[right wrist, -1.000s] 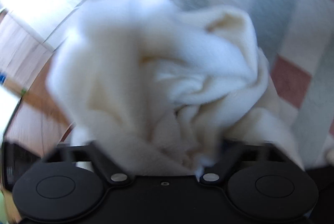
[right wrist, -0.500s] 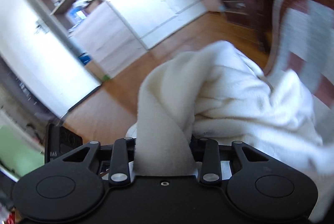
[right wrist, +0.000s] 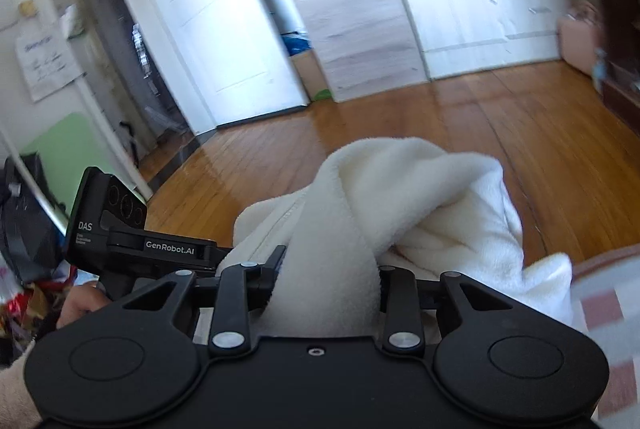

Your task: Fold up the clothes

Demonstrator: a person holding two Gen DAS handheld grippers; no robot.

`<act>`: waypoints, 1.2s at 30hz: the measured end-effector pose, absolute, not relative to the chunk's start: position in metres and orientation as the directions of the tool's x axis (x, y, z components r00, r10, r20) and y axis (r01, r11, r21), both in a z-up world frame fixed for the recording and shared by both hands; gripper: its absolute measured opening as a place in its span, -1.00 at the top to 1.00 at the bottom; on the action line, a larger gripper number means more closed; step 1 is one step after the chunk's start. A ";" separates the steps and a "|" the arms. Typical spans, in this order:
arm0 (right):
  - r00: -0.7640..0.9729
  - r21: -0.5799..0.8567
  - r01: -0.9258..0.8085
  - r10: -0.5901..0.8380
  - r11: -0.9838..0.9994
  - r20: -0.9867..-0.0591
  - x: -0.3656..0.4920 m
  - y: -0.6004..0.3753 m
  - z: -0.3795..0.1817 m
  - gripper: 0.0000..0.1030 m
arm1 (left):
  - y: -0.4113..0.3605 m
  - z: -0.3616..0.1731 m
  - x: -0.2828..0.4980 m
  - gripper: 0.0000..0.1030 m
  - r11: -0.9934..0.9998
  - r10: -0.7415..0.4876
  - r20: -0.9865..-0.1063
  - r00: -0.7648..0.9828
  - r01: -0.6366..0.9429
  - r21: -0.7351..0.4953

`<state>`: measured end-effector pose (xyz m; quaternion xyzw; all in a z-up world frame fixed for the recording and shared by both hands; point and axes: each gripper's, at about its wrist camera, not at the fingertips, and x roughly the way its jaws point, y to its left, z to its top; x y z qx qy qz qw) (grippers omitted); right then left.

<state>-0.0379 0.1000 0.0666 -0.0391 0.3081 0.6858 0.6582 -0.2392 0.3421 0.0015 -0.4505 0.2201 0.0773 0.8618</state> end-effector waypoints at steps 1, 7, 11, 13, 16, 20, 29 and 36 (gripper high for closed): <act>-0.142 0.354 -0.935 0.884 0.029 -0.446 -0.046 0.110 0.076 0.29 | 0.346 0.005 -0.252 0.67 0.577 -0.038 -0.438 0.898 -0.338 -0.743; -0.219 0.201 -0.966 0.924 -0.161 -0.314 -0.093 0.158 0.139 0.31 | 0.381 0.079 -0.318 0.66 0.613 0.181 -0.339 0.923 -0.376 -0.695; -0.312 0.148 -0.945 0.938 -0.291 -0.148 -0.109 0.181 0.175 0.31 | 0.385 0.134 -0.356 0.64 0.662 0.371 -0.285 0.884 -0.467 -0.586; -0.303 0.162 -0.946 0.943 -0.280 -0.135 -0.109 0.206 0.176 0.09 | 0.389 0.142 -0.369 0.58 0.651 0.478 -0.316 0.819 -0.572 -0.499; -0.152 0.154 -0.983 0.924 -0.104 -0.350 -0.105 0.257 0.138 -0.61 | 0.405 0.105 -0.376 0.34 0.554 0.604 -0.475 0.640 -0.765 -0.327; 0.139 0.022 -0.980 0.759 0.197 -0.636 -0.096 0.283 0.027 -0.63 | 0.433 -0.020 -0.396 0.35 0.416 0.520 -0.726 0.451 -0.875 -0.246; -0.022 0.028 -1.000 0.635 0.000 -0.772 -0.135 0.224 -0.073 -0.52 | 0.441 -0.138 -0.427 0.34 0.252 0.297 -0.761 0.577 -0.816 -0.520; -0.089 0.061 -0.996 0.553 -0.068 -0.828 -0.170 0.218 -0.099 -0.52 | 0.435 -0.141 -0.402 0.19 0.375 0.262 -0.791 0.553 -0.814 -0.445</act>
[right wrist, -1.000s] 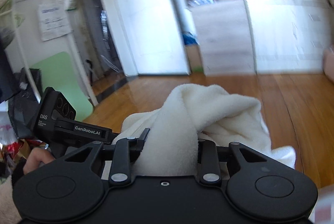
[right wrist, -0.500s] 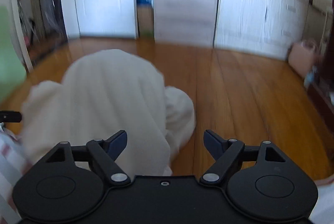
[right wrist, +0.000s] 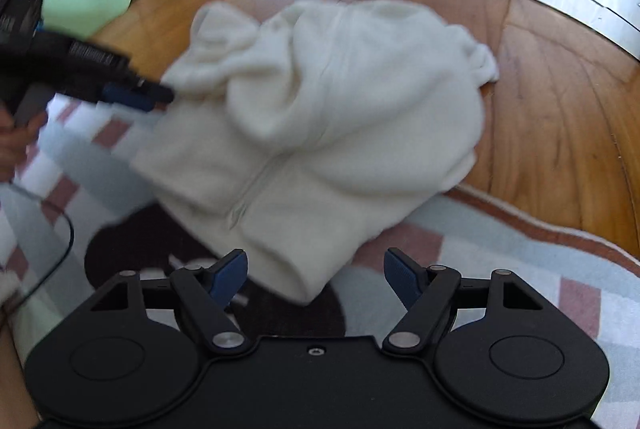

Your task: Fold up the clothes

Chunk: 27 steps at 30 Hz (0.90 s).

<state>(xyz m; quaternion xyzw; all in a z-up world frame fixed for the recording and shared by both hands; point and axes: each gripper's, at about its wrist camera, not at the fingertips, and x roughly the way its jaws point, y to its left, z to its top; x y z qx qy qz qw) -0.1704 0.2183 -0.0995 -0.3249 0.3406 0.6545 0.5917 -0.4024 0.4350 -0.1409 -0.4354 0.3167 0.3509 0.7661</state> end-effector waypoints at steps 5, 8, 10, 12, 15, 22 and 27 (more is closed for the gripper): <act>-0.112 0.093 -0.994 0.519 -0.062 -0.848 -0.175 0.223 -0.123 -0.52 | 0.435 -0.163 -0.410 0.15 0.306 0.107 -0.804 0.585 -0.788 -0.534; -0.142 0.123 -0.990 0.495 -0.070 -0.858 -0.174 0.231 -0.138 -0.07 | 0.438 -0.173 -0.411 0.04 0.288 0.096 -0.804 0.586 -0.790 -0.541; -0.144 0.128 -0.990 0.483 -0.065 -0.864 -0.174 0.236 -0.148 0.38 | 0.442 -0.184 -0.409 0.00 0.261 0.056 -0.803 0.593 -0.785 -0.561; -0.123 0.133 -0.991 0.495 -0.016 -0.860 -0.170 0.240 -0.154 0.72 | 0.442 -0.186 -0.410 0.03 0.261 0.042 -0.784 0.619 -0.764 -0.590; -0.130 0.184 -0.982 0.553 0.043 -0.823 -0.162 0.238 -0.143 0.83 | 0.438 -0.180 -0.409 0.80 0.295 0.042 -0.742 0.669 -0.718 -0.631; 0.009 0.043 -0.998 0.817 0.042 -0.576 -0.166 0.225 0.019 0.85 | 0.390 -0.068 -0.403 0.81 0.636 0.243 -0.546 0.802 -0.556 -0.534; 0.201 -0.128 -0.979 0.698 0.157 -0.687 -0.155 0.201 0.012 0.86 | 0.368 -0.088 -0.392 0.79 0.557 0.044 -0.589 0.807 -0.509 -0.656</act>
